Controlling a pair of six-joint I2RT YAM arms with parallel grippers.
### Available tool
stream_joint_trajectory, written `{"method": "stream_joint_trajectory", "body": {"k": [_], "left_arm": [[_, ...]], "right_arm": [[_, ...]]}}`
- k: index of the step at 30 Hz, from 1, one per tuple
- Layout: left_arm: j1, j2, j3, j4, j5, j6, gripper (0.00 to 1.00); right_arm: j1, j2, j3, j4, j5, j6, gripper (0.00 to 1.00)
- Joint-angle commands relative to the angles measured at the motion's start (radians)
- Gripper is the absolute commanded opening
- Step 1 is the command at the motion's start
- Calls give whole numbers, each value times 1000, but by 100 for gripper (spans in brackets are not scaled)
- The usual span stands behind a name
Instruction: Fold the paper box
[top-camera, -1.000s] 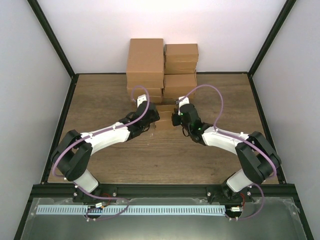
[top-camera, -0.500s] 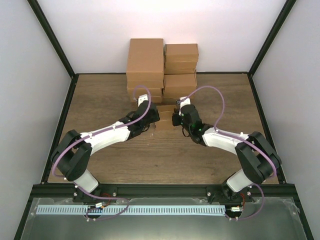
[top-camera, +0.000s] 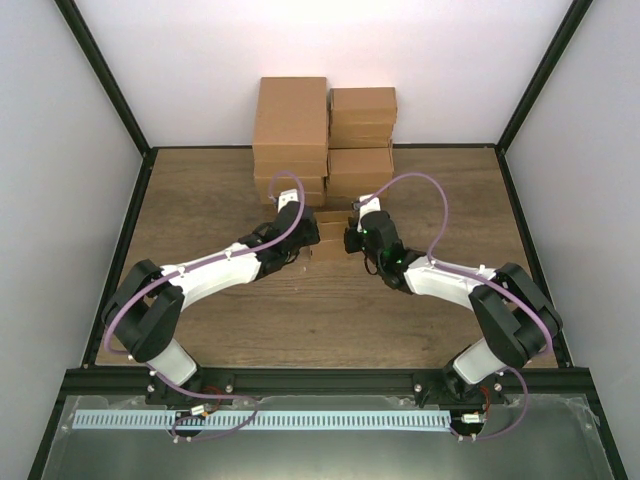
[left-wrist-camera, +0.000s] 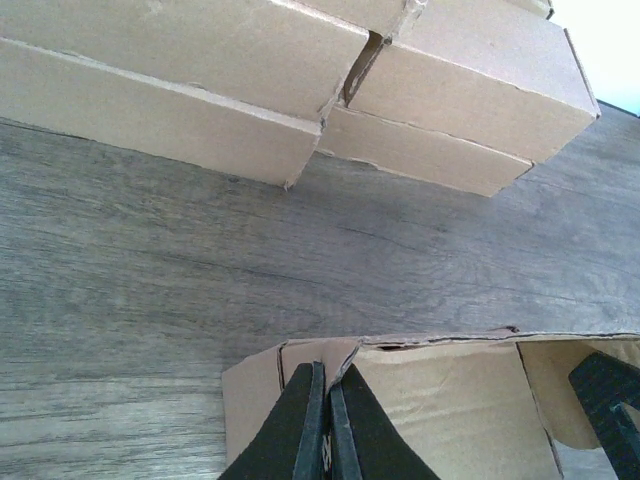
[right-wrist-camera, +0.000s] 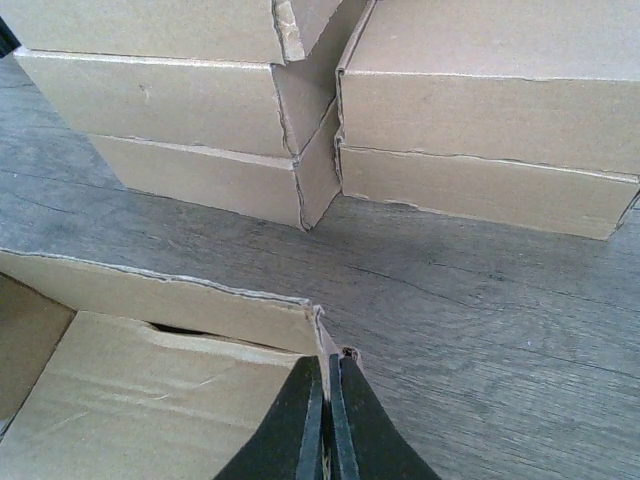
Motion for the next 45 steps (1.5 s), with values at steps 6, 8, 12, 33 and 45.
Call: {"method": "stream_joint_trajectory", "body": {"k": [6, 8, 12, 33, 45], "left_arm": [[-42, 64, -28, -132, 70, -29, 4], [-47, 70, -27, -135, 61, -37, 4], [-49, 69, -41, -132, 55, -44, 4], [-77, 72, -146, -75, 72, -57, 4], [-109, 83, -188, -29, 45, -81, 4]], "right_arm": [[33, 55, -38, -134, 5, -6, 1], [39, 59, -45, -131, 10, -5, 1], [47, 66, -64, -124, 17, 6, 1], [81, 85, -147, -103, -8, 81, 1], [83, 116, -176, -77, -53, 125, 1]]}}
